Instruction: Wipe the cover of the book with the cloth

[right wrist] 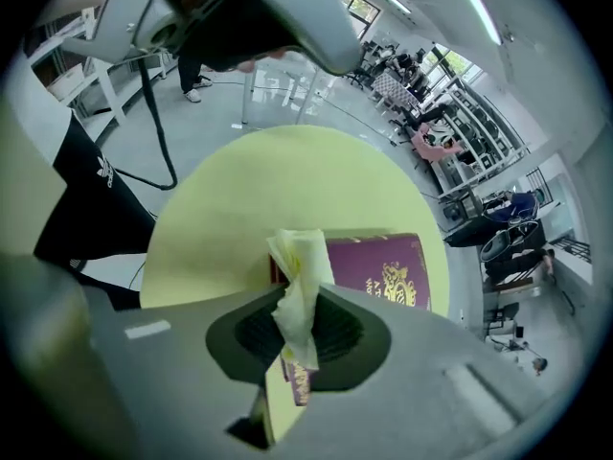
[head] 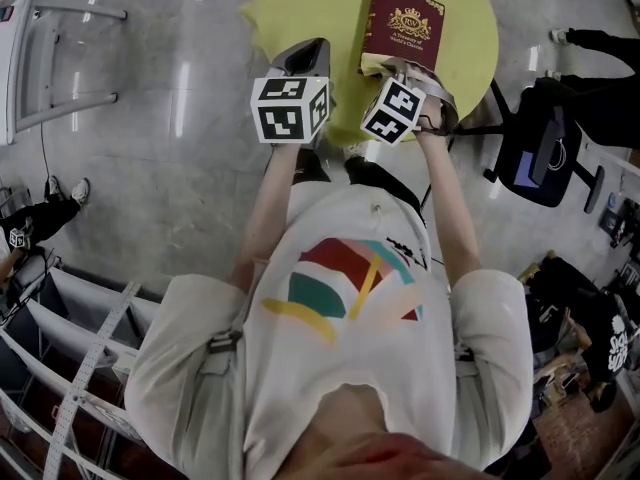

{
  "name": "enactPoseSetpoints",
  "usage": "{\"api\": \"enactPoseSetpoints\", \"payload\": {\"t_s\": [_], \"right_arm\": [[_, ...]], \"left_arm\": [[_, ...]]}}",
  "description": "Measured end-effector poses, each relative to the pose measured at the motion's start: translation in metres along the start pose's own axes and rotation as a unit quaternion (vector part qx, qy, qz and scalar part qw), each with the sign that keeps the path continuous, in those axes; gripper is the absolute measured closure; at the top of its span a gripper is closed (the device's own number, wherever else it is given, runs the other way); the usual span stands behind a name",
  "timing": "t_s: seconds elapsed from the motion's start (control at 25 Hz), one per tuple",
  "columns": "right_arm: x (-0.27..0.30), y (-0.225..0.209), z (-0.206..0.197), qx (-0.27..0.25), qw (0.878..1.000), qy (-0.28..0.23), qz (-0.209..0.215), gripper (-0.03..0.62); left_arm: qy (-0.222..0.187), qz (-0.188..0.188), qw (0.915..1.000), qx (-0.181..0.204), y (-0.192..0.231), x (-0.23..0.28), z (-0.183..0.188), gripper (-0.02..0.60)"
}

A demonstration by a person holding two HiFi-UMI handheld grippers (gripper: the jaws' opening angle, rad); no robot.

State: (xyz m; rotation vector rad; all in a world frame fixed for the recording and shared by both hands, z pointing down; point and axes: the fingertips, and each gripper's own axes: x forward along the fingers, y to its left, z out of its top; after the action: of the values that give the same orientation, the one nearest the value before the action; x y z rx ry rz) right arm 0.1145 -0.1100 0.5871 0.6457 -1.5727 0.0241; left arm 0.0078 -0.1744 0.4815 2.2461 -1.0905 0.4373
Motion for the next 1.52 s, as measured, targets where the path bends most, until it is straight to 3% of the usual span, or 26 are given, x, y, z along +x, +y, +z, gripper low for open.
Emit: {"api": "enactPoseSetpoints", "payload": {"t_s": [0.44, 0.8, 0.96, 1.16, 1.52], "right_arm": [[-0.018, 0.034, -0.001, 0.009, 1.0, -0.007, 0.0, 0.565], [-0.019, -0.08, 0.035, 0.003, 0.994, -0.042, -0.1, 0.565], [0.014, -0.125, 0.041, -0.082, 0.989, 0.005, -0.121, 0.565], [0.047, -0.154, 0.038, -0.203, 0.972, 0.068, -0.097, 0.565], [0.082, -0.151, 0.049, -0.31, 0.936, 0.155, -0.056, 0.565]], "left_arm": [[-0.02, -0.014, 0.9997, 0.0, -0.008, 0.003, 0.017, 0.568], [-0.018, -0.011, 0.9997, -0.011, -0.001, -0.003, 0.007, 0.566], [-0.008, 0.006, 0.9997, -0.022, 0.012, -0.009, -0.008, 0.566], [-0.006, 0.039, 0.9973, -0.062, 0.035, -0.018, -0.024, 0.566], [-0.001, 0.061, 0.9938, -0.093, 0.078, -0.026, -0.045, 0.566]]}}
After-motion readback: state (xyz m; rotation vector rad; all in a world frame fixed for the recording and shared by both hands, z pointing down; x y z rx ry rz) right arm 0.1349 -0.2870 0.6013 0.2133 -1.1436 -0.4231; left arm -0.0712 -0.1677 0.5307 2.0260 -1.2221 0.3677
